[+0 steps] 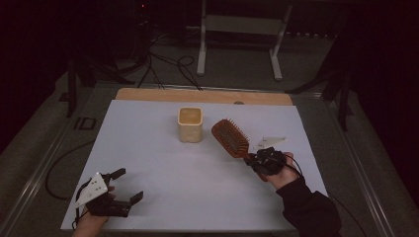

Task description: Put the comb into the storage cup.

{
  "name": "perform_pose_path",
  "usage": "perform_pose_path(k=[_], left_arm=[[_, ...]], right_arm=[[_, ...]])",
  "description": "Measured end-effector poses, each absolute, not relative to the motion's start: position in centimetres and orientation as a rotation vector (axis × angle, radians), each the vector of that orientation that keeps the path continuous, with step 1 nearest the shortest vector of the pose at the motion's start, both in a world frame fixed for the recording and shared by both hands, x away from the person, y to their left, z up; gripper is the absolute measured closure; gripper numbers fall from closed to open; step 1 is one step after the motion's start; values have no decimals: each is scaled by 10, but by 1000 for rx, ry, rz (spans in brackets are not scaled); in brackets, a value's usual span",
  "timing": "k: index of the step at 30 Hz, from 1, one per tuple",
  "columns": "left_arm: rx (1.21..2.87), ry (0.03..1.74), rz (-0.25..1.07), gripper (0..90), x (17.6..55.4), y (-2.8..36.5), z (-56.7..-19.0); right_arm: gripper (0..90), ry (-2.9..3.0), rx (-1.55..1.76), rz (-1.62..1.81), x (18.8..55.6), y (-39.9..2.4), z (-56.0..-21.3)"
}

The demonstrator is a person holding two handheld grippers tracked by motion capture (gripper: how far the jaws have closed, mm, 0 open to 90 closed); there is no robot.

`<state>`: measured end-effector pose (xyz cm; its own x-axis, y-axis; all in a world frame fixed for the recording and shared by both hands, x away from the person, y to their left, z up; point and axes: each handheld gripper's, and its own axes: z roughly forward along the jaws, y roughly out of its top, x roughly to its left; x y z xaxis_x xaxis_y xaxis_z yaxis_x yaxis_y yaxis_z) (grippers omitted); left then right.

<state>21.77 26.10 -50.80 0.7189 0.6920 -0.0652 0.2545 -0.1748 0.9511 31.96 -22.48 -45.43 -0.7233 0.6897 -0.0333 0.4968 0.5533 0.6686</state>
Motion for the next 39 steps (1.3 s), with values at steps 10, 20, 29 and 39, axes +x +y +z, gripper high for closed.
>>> perform_pose_path(k=[10,20,29,39], left_arm=[[1716,789,433,0,228,253,-490],[1715,843,368,0,253,223,-462],[1723,868,313,0,271,196,-444],[1724,876,263,0,289,168,-426]], right_arm=[[731,2461,902,1038,298,-220,-439],[732,2461,882,1106,289,-212,-454],[731,2462,856,1127,286,-206,-454],[732,2453,850,1140,285,-205,-453]])
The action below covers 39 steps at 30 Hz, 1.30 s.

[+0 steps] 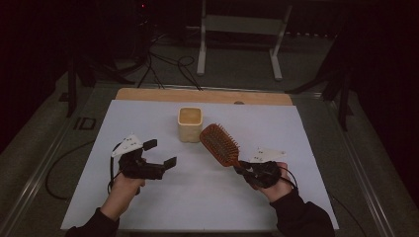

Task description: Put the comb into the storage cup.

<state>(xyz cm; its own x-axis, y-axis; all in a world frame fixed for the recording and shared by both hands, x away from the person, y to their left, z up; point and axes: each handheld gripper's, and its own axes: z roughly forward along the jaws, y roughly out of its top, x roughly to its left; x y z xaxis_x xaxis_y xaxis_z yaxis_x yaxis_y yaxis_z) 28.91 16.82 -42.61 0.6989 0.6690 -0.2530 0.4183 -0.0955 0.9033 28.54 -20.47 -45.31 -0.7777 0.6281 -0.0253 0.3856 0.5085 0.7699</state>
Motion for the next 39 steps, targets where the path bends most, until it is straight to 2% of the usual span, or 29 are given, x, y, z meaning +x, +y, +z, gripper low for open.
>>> perform_pose_path(k=[10,14,18,25,27,39], left_arm=[[1703,897,185,0,304,138,-412],[1711,893,192,0,309,128,-408],[1701,948,167,0,315,114,-405],[1599,1010,54,0,326,98,-411],[1555,1025,-14,1,331,92,-414],[1492,1120,-98,2,337,67,-422]], right_arm=[[731,2445,828,1146,283,-202,-451],[731,2448,826,1151,282,-202,-450],[731,2456,823,1154,282,-202,-450],[731,2442,814,1154,281,-201,-450],[731,2444,811,1152,281,-201,-449],[731,2441,806,1160,279,-200,-448]])
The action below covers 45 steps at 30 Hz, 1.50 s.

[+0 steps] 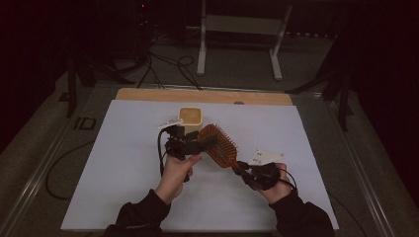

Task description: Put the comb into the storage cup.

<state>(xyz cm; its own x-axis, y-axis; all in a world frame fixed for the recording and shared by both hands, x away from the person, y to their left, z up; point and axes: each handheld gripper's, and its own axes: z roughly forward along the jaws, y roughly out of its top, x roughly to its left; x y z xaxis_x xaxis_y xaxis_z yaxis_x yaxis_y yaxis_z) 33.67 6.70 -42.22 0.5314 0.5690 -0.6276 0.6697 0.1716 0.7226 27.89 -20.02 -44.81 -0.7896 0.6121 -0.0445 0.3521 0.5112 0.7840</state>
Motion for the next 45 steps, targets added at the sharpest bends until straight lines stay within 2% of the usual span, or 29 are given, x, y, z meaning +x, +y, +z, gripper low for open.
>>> perform_pose_path(k=[7,12,17,20,29,45], left_arm=[[1465,1173,-132,48,338,60,-427],[1450,1195,-135,149,338,57,-430],[1440,1204,-163,209,338,55,-432],[1442,1198,-203,335,339,52,-437],[1397,1182,-246,462,338,56,-438],[1414,1134,-226,546,336,51,-427]], right_arm=[[731,2440,805,1164,279,-200,-449],[731,2437,801,1167,279,-200,-448],[731,2445,791,1164,279,-199,-449],[731,2443,790,1159,279,-198,-450],[731,2450,791,1158,279,-199,-451],[730,2447,796,1188,281,-201,-452]])
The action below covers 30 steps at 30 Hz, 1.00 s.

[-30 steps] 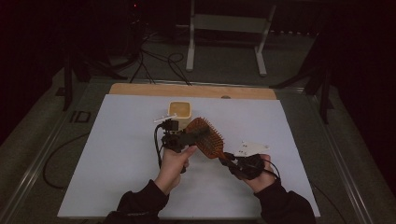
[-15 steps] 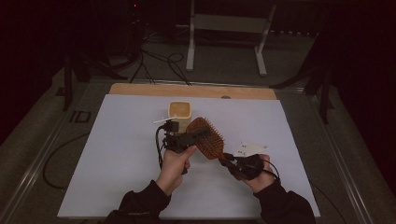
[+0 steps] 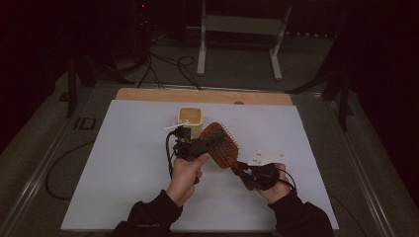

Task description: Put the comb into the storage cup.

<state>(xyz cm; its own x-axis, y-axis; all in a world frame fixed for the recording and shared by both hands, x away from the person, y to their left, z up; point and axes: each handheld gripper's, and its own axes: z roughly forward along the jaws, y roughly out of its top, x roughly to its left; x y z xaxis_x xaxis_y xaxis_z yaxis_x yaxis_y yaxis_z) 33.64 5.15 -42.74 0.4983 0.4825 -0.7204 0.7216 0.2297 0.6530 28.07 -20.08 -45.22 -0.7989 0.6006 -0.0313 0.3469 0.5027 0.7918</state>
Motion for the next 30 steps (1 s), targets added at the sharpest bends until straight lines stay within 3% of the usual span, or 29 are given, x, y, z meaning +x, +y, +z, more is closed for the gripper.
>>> perform_pose_path(k=[3,6,7,8,17,19,20,21,30], left_arm=[[1423,1133,-237,548,339,51,-427],[1435,1131,-220,551,340,51,-426],[1435,1131,-220,551,340,51,-426],[1443,1123,-218,551,341,52,-425],[1474,1082,-160,551,339,53,-411],[1471,1076,-159,551,339,55,-408],[1477,1072,-157,551,339,55,-407],[1483,1063,-138,551,339,57,-403],[1507,1038,-101,551,340,60,-389]], right_arm=[[706,2447,813,1204,281,-201,-452],[589,2454,820,1223,282,-202,-453],[589,2454,820,1223,282,-202,-453],[525,2459,824,1223,282,-201,-453],[322,2445,840,1231,284,-202,-455],[229,2428,859,1233,284,-203,-456],[229,2428,859,1233,284,-203,-456],[139,2426,861,1245,285,-203,-456],[92,2438,852,1301,286,-208,-457]])
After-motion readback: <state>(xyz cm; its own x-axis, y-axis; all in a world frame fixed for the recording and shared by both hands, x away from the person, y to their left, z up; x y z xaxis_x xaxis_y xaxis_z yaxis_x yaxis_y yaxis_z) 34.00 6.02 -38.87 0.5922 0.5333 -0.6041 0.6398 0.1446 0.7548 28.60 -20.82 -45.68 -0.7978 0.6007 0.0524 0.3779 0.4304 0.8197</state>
